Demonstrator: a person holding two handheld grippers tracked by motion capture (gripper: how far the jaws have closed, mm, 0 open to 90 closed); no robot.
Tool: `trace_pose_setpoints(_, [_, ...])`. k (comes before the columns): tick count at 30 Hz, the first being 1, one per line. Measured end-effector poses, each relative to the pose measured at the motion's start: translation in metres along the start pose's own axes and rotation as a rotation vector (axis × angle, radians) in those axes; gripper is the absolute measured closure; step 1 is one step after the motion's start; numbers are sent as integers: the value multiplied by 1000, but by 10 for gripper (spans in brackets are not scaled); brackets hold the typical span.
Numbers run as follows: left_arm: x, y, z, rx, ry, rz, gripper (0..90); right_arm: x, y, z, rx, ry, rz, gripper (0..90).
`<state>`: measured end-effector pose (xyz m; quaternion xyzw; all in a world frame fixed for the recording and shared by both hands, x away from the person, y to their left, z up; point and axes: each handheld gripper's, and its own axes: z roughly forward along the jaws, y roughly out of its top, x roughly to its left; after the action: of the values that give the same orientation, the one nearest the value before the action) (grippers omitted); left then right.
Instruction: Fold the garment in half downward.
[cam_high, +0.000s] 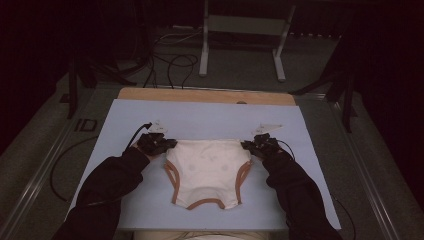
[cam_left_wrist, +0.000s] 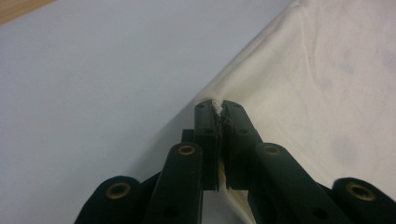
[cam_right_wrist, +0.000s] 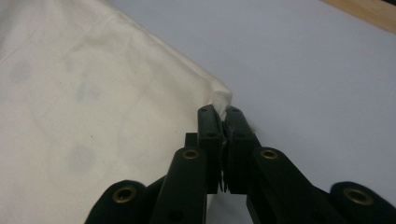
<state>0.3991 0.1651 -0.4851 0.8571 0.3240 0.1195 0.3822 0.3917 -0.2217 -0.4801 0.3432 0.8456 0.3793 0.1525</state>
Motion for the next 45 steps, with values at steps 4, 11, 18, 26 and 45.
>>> trace_pose_setpoints(4, [5, 5, 1, -6, 8, -1, 871, -4, 6, 2, -2, -10, 3, 875])
trace_pose_setpoints(11, [11, 12, 5, -20, 28, -6, 871, -10, 14, 5, -14, -26, 9, 875])
trace_pose_setpoints(18, [19, 20, 8, -28, 56, -9, 871, -15, 25, 11, -15, -58, 0, 874])
trace_pose_setpoints(26, [29, 25, 17, -12, 77, -21, 870, -20, 31, 23, -4, -69, 12, 874])
trace_pose_setpoints(45, [39, 25, 42, 9, 111, -51, 868, -36, 33, 50, 47, -95, 53, 873])
